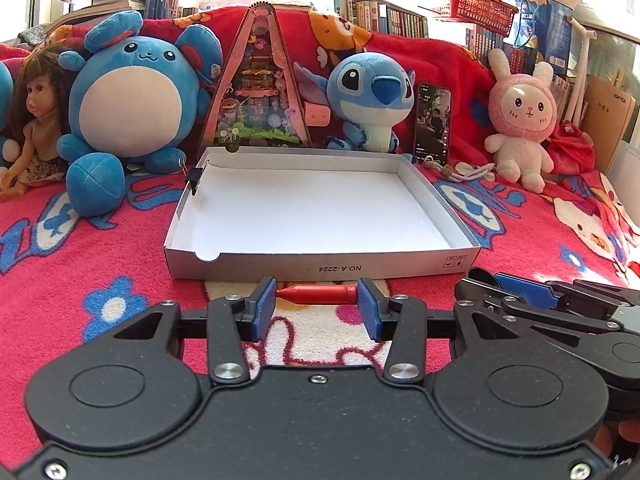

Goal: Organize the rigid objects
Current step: 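Carry the red crayon with the left tool over the white box while the right carries the cap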

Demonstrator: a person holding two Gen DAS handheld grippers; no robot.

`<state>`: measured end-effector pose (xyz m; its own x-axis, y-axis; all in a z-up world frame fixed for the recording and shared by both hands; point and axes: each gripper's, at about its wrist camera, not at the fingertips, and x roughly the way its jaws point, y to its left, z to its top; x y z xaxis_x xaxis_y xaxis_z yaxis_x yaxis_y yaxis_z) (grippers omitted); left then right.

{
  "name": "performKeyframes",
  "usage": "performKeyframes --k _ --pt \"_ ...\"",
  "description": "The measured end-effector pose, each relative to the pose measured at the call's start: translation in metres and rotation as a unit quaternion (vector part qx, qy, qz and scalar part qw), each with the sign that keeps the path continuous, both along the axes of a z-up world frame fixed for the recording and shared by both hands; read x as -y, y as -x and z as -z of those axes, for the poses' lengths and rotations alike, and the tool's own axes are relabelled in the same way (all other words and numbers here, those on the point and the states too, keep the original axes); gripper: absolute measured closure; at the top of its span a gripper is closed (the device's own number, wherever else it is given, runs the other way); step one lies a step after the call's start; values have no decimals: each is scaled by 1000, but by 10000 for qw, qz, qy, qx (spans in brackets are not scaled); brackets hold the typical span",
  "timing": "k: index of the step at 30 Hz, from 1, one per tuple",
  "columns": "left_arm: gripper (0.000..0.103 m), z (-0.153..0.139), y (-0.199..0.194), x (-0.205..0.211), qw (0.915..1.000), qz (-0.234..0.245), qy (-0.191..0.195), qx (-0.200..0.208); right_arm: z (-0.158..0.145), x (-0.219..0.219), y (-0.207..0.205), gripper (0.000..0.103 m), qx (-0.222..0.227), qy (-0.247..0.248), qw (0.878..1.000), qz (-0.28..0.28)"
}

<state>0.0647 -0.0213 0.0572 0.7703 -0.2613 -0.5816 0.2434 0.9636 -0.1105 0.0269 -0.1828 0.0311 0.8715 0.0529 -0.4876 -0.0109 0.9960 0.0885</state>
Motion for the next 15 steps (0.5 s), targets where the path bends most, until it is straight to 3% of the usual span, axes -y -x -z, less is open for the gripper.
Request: performKeyframes --k 10,15 --pt "60 -9 -53 -3 9998 33 57 -210 -8 8 -33 64 -80 -105 9999 -98" --pt "60 -14 -85 -6 9991 64 193 -363 -15 10 -55 64 -39 99 9998 -154"
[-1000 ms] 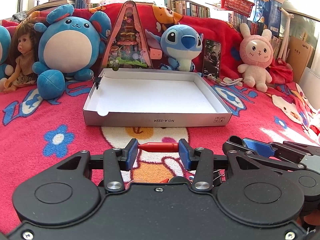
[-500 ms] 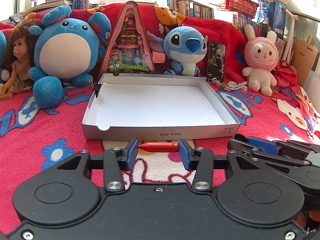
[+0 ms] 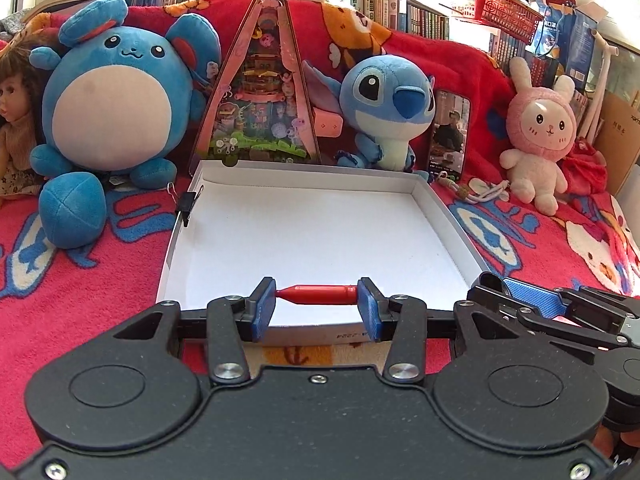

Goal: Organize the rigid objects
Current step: 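Carry the red crayon with the left tool over the white box while the right carries the cap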

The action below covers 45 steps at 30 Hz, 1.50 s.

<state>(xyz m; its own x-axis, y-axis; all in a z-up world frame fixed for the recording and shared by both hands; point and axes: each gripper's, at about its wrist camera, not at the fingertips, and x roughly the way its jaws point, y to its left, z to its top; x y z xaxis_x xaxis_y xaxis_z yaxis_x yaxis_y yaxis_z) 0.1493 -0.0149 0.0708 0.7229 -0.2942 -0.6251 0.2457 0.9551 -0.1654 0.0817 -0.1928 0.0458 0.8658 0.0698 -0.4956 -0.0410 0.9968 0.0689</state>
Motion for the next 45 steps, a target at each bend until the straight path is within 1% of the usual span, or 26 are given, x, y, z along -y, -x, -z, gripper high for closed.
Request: performKeyframes --k 2,5,11,14,18,21,25,27,28,30,31,33,36,38,45 --pt "60 -1 -14 -1 10000 -23 -7 -4 -3 2 -11 64 -39 22 10000 -16" --pt "60 -2 -36 0 9998 -72 -204 29 -6 7 -28 64 -106 -13 9999 -18" --pt "61 4 -78 3 9994 -141 -235 -218 -8 14 -65 64 -282 -43 9996 -16" --pt "61 7 -97 7 9987 -122 -251 -425 -7 16 -82 64 -405 -30 9992 -33" --pt "60 10 -121 11 9971 -217 -233 -689 -9 20 -111 64 -671 -171 9976 -86" --pt "60 13 -134 15 9962 -306 -351 -731 -11 24 -131 64 -885 -350 9954 -78" --pt "60 19 -152 19 9949 -404 -446 -813 -10 25 -160 64 -1101 -439 9929 -79" --pt "60 23 -159 22 9945 -426 -540 -787 -8 30 -172 64 -1228 -593 9907 -22" --pt "60 25 -162 24 9946 -462 -594 -710 -6 32 -179 64 -1289 -645 9895 49" --pt "60 28 -166 28 9958 -404 -626 -528 -1 35 -189 64 -1342 -607 9890 160" --pt "60 30 -167 30 9959 -375 -652 -502 1 35 -192 64 -1333 -548 9894 198" --pt "60 35 -172 34 9955 -341 -691 -553 7 35 -197 64 -1299 -474 9901 222" --pt "60 41 -177 34 9955 -404 -626 -588 15 34 -203 64 -1217 -479 9912 228" --pt "60 44 -178 34 9955 -450 -623 -558 20 34 -206 64 -1179 -553 9911 265" --pt "60 47 -180 34 9956 -487 -646 -480 32 25 -212 64 -1153 -521 9916 272"
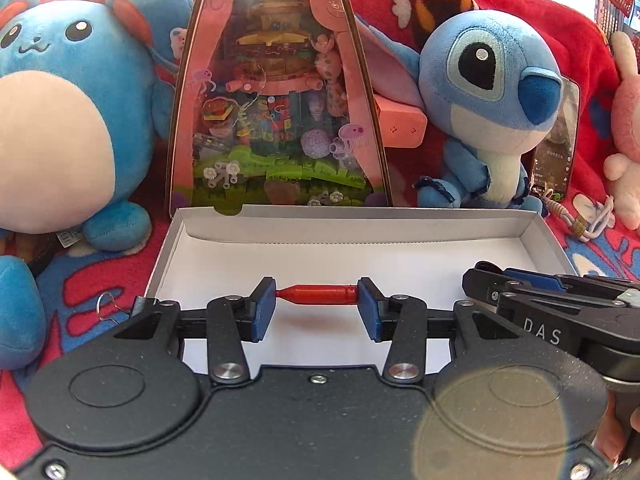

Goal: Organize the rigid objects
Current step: 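Carry the red crayon with the left tool over the white box while the right carries the cap, then open the left tool to drop the crayon in the box while the right releases the cap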

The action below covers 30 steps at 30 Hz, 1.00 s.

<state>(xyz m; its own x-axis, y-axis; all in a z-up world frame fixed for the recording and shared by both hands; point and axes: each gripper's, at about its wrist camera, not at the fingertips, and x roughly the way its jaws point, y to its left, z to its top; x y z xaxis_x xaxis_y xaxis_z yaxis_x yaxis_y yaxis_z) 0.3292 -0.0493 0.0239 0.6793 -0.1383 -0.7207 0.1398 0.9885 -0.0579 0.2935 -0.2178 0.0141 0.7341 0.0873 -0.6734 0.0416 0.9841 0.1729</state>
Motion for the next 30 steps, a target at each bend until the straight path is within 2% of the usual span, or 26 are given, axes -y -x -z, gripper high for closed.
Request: performKeyframes --k 7,30 --pt "60 5 -7 2 9999 -49 -15 -87 2 -11 -8 61 -183 302 9993 -119" --pt "60 12 -9 2 9998 -56 -174 -5 5 -15 -14 60 -122 430 9990 -89"
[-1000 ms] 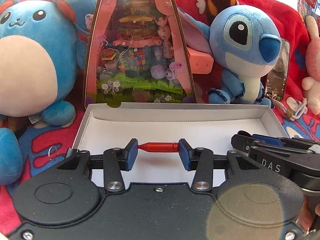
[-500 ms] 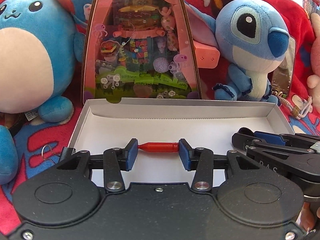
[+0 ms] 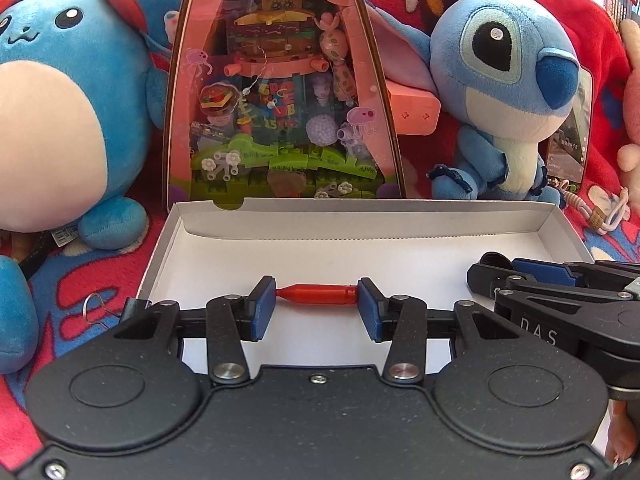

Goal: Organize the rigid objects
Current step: 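Open the left tool to drop the crayon in the box while the right releases the cap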

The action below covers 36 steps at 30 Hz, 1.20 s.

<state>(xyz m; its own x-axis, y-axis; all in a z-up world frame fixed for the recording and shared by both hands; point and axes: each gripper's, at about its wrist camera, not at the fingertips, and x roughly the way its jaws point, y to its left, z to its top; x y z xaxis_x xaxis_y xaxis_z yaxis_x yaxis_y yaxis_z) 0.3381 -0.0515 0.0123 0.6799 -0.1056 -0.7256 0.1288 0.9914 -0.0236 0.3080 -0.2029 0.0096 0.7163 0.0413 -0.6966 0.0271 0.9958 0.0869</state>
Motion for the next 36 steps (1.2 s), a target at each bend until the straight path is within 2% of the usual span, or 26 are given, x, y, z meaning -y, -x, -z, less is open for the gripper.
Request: performKeyframes --k 8,9,12,16,18,23,32,36 --pt "60 -1 2 1 9999 6 -103 46 0 -1 1 58 12 48 10000 9" --pt "60 -1 3 1 9999 -14 -99 36 0 -2 2 50 12 66 10000 36" --pt "57 -5 7 -2 10000 -54 -43 47 -2 0 5 49 31 12 10000 88" --pt "50 -12 15 -7 9999 4 -17 132 -8 3 11 40 113 37 9999 64" --pt "49 -17 21 -10 9999 12 -50 144 -10 4 15 39 132 24 9999 57" --pt "49 -26 43 -15 9999 85 -9 109 -19 7 33 37 282 101 9995 -11" --pt "45 -47 90 -26 9985 200 280 434 -37 2 76 28 590 236 9976 -278" --pt "38 -55 111 -31 9974 250 383 554 -45 2 97 26 697 229 9967 -362"
